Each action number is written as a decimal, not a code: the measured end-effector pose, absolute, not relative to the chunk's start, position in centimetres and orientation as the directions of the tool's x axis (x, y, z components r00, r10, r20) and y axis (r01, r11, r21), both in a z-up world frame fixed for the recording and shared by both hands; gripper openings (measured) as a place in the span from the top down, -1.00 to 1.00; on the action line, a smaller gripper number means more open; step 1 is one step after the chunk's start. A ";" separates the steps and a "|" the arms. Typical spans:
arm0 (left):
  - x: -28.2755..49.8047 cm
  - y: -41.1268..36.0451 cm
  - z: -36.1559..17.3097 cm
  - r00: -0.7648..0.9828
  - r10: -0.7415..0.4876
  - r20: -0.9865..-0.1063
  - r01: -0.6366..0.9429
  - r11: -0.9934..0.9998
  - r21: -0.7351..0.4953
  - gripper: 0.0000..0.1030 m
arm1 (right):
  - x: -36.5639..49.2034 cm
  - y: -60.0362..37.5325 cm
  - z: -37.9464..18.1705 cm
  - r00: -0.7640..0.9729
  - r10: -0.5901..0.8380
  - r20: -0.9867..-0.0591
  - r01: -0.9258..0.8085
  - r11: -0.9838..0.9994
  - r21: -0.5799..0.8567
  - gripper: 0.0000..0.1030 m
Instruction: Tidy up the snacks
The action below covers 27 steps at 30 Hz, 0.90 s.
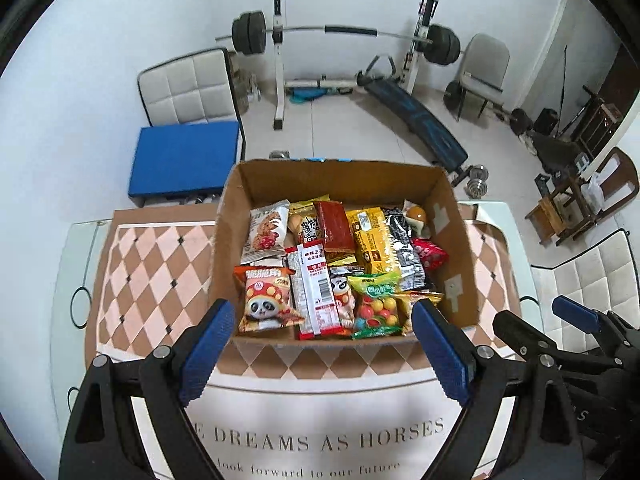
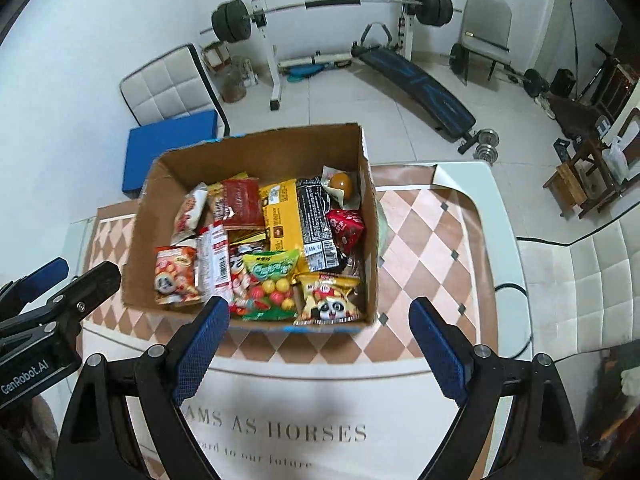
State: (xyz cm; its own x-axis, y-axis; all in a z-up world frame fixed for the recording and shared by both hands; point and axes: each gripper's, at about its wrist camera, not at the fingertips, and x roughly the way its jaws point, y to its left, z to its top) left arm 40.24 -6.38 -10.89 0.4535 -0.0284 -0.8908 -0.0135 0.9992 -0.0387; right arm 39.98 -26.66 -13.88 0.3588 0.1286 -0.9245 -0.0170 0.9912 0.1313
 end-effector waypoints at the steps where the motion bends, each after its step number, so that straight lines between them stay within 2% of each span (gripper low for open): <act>1: 39.4 -6.4 -10.2 0.464 -0.031 -0.885 -0.013 0.999 -0.042 -0.76 | 39.1 -26.8 -13.1 0.371 0.136 -0.919 -0.020 0.990 0.139 -0.82; 14: 29.3 -6.5 -4.1 0.566 -0.015 -0.824 -0.020 0.999 -0.032 -0.76 | 27.8 -28.2 -3.3 0.507 0.185 -0.842 -0.060 0.982 0.179 -0.82; 27: 24.0 -7.8 -0.1 0.631 -0.010 -0.776 0.000 1.000 -0.012 -0.76 | 21.3 -28.9 2.2 0.582 0.152 -0.799 -0.092 0.988 0.120 -0.82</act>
